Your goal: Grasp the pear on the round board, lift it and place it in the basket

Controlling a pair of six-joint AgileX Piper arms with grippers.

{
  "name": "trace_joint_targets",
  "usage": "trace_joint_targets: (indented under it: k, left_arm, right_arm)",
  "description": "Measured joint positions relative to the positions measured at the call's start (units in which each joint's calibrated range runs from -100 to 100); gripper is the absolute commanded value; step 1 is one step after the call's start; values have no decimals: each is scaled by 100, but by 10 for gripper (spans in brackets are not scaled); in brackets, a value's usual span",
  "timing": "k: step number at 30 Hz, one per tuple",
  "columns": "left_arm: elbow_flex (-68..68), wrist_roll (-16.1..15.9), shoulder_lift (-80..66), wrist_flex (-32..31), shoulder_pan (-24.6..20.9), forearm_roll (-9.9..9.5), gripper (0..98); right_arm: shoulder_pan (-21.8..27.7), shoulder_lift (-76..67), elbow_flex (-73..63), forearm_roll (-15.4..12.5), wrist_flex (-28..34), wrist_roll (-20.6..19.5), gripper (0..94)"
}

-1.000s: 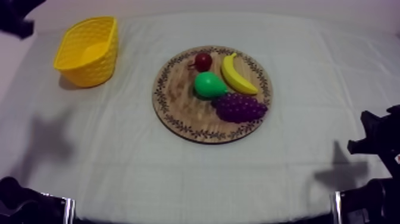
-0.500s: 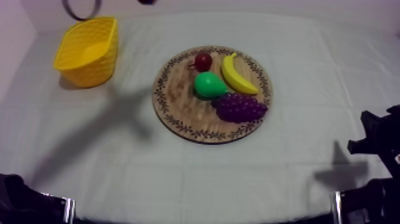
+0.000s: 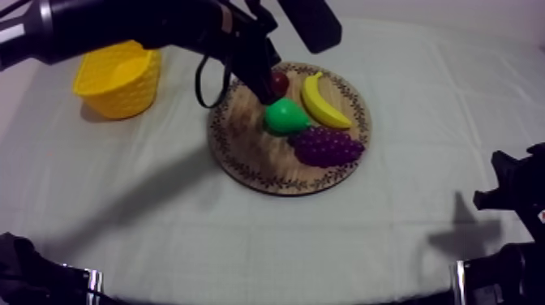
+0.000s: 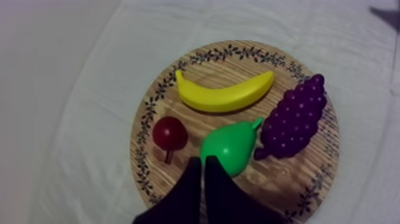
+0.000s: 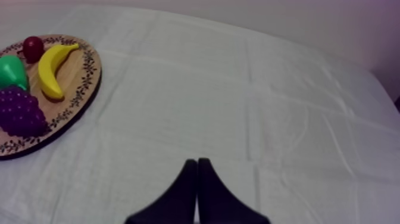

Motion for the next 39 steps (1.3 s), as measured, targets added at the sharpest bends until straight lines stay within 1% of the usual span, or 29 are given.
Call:
trace_joint_targets:
  k: [5,6,8,12,13,14,16,19,23,30,39]
  left_arm:
    - [124,118,133,-37,20,-73,32]
    - [122,158,149,-19,19,-88,84]
    - [116,231,199,24,5,-101,322]
    - [85,272,246,99,-17,-95,717]
    - [85,276,259,99,-20,-84,790]
    - [85,275,269,107,-25,-76,841]
    - [68,241,275,105,-38,-30,902]
    - [41,174,291,95,-47,38,941]
    - [-24,153,382,121,-57,49,950]
    - [-298,284,845,501,-67,-112,945]
    - [-1074,261,1772,1146,-106,-101,928]
  right_arm:
    - [0,0,0,0,0,0,3]
    - [0,0,0,0,0,0,3]
    - [0,0,0,0,0,0,3]
    - [0,0,0,0,0,0,3]
    - [0,0,0,0,0,0,3]
    - [0,0,0,0,0,0,3]
    - [0,0,0,0,-5,0,3]
    - [0,0,0,0,-5,0,3]
    - [0,0,0,0,-5,0,3]
    - [0,0,0,0,-5,0,3]
    - [0,0,0,0,-5,3,3]
